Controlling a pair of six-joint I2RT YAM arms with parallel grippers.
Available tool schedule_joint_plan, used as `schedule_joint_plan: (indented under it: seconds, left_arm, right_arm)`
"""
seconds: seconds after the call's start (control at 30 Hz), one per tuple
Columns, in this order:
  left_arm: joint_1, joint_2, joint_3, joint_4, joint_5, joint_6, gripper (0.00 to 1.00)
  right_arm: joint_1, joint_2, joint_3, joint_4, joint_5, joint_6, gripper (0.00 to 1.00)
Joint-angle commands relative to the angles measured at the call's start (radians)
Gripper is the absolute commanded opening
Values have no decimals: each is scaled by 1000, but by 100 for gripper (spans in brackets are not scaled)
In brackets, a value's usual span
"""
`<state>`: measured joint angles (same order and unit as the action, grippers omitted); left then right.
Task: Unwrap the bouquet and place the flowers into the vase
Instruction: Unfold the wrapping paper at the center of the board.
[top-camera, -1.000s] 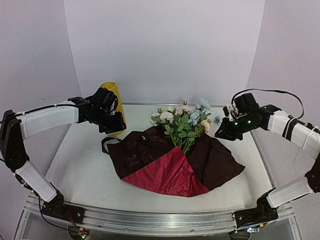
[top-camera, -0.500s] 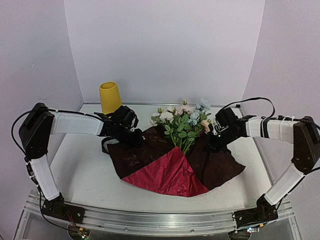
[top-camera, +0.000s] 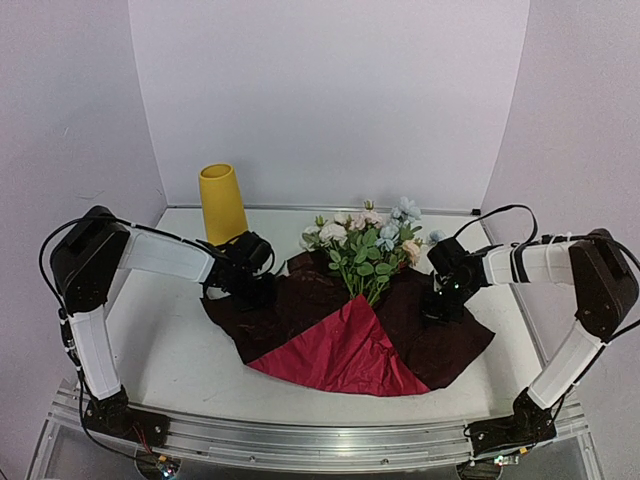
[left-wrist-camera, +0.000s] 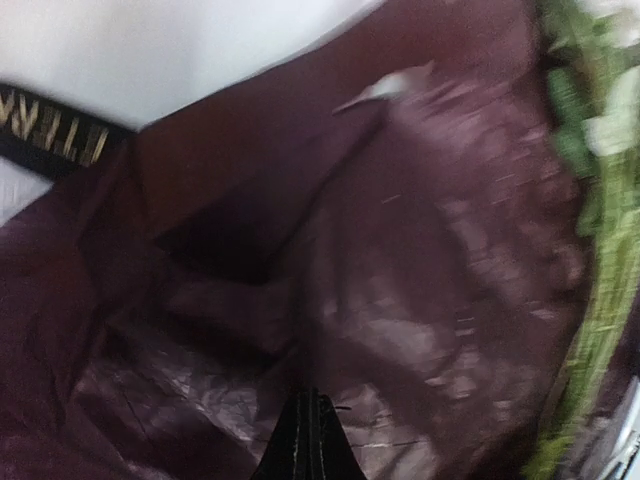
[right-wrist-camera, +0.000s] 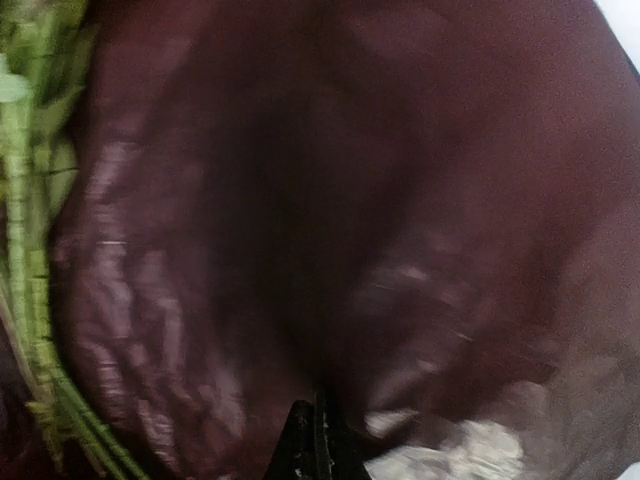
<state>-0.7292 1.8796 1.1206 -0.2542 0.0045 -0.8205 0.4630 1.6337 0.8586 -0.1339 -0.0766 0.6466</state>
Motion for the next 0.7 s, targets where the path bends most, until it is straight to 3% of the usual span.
schedule_joint_plan:
  seconds: [0.0, 0.47, 0.67]
  left_arm:
    - [7, 19, -45, 5, -40, -29, 0]
    - [19, -30, -78, -94, -166, -22, 0]
    - [24, -41, -97, -110, -183, -25, 0]
  right_arm:
    - [-19, -4, -45, -110, 83, 19, 0]
    - [-152, -118, -180, -161, 147, 15, 0]
    - [-190, -86, -194, -185, 179, 73, 0]
